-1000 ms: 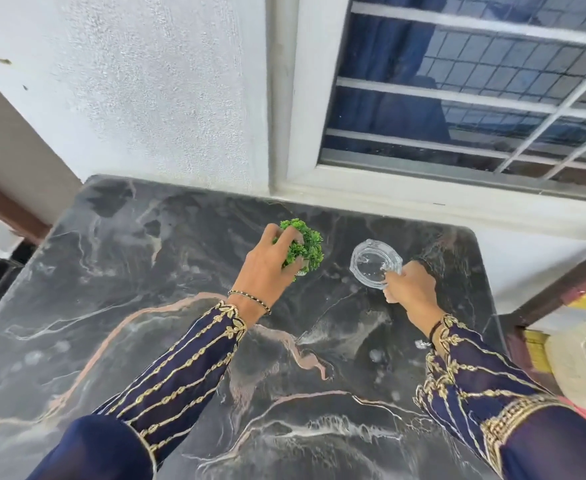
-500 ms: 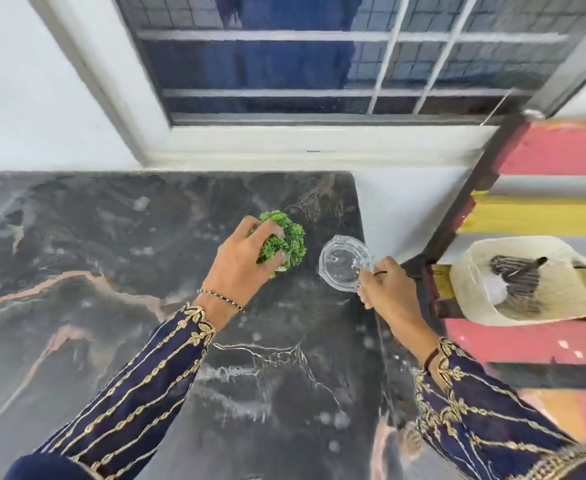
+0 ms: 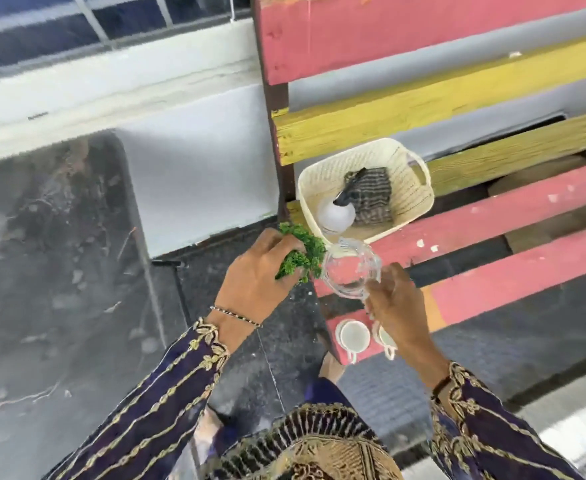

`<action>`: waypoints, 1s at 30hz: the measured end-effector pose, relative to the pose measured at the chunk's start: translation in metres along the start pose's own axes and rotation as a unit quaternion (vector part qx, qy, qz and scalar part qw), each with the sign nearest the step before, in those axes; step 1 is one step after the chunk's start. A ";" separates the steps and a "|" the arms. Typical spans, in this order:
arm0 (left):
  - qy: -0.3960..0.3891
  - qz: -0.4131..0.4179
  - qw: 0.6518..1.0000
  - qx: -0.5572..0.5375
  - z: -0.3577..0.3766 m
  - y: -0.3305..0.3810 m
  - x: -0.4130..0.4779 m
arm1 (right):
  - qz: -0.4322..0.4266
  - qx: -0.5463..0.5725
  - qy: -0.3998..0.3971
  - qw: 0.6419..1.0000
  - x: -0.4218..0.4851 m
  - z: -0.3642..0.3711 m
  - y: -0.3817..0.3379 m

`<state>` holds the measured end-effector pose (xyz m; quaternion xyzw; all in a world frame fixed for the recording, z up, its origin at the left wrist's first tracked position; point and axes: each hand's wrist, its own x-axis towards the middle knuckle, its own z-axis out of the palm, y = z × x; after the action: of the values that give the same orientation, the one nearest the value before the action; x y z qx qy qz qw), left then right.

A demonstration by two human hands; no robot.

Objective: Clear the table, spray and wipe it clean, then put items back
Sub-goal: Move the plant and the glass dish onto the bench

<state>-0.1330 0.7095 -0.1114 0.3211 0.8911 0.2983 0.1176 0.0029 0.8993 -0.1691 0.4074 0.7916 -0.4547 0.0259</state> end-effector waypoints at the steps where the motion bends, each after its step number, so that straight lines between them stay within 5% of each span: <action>1: -0.020 0.010 1.000 -0.004 0.016 0.007 0.006 | 0.021 0.000 0.018 1.000 0.004 -0.007 0.016; 10: -0.199 0.078 0.977 -0.022 0.174 0.052 0.064 | 0.202 0.005 0.087 0.975 0.037 -0.055 0.148; 20: -0.186 0.161 0.969 0.008 0.282 0.103 0.157 | 0.299 0.006 0.120 0.947 0.093 -0.076 0.216; 30: -0.161 0.168 0.973 -0.004 0.307 0.109 0.183 | 0.325 0.041 0.115 0.938 0.103 -0.077 0.243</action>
<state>-0.0952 1.0337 -0.2925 0.5092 0.7929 0.2616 0.2089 0.1223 1.0820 -0.3357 0.6930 0.5940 -0.4034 0.0640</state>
